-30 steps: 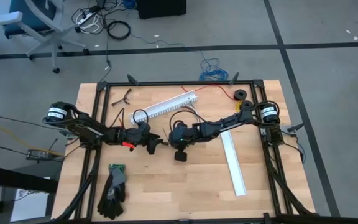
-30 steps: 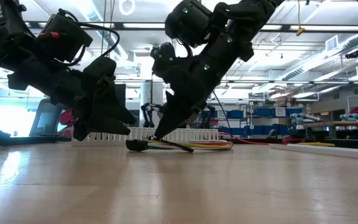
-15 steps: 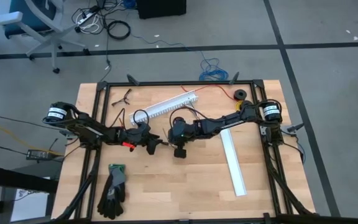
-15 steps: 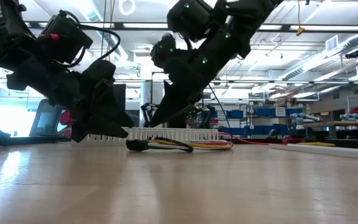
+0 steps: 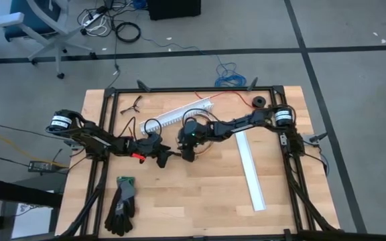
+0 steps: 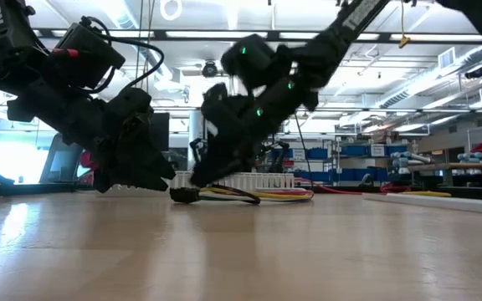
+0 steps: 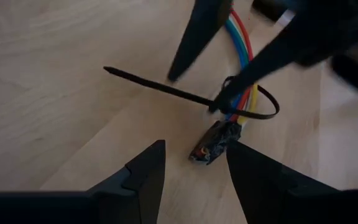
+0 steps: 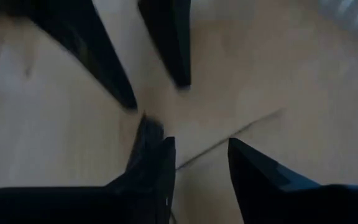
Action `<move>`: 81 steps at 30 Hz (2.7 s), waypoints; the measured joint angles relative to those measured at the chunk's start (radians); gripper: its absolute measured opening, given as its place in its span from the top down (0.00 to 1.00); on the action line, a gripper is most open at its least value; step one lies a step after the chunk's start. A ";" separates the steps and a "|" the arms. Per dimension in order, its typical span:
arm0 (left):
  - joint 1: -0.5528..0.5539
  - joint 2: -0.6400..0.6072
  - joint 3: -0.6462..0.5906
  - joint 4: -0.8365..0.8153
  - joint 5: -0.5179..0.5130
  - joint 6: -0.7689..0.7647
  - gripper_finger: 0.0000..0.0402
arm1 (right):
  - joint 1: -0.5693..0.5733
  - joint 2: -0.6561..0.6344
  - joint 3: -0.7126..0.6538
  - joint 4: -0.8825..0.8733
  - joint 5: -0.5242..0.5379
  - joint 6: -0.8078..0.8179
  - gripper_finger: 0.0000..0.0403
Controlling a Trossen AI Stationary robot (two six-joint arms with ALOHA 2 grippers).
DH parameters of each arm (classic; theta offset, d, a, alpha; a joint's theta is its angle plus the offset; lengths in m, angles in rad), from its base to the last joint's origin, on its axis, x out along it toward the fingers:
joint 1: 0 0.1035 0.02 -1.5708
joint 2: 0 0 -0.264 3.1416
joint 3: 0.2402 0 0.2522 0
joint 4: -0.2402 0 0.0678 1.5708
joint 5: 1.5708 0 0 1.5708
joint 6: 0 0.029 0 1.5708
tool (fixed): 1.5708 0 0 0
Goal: Ziptie cables
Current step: Wrap the cable wires with black zip tie
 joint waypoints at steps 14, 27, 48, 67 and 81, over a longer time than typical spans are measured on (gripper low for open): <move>0.000 0.000 0.001 0.000 -0.013 0.003 0.55 | 0.001 0.015 0.008 -0.024 0.071 -0.050 0.96; 0.000 0.000 0.001 0.019 -0.017 0.003 0.55 | 0.003 -0.063 0.008 -0.137 0.118 -0.083 1.00; 0.000 0.000 0.001 0.029 -0.052 0.005 0.55 | 0.000 -0.008 0.007 -0.064 0.038 -0.009 0.69; 0.000 0.000 0.001 0.055 -0.049 0.006 0.55 | 0.015 -0.022 0.008 -0.071 0.185 -0.118 1.00; 0.000 0.000 0.001 0.049 -0.049 0.011 0.55 | 0.017 -0.167 0.016 -0.371 0.226 0.108 1.00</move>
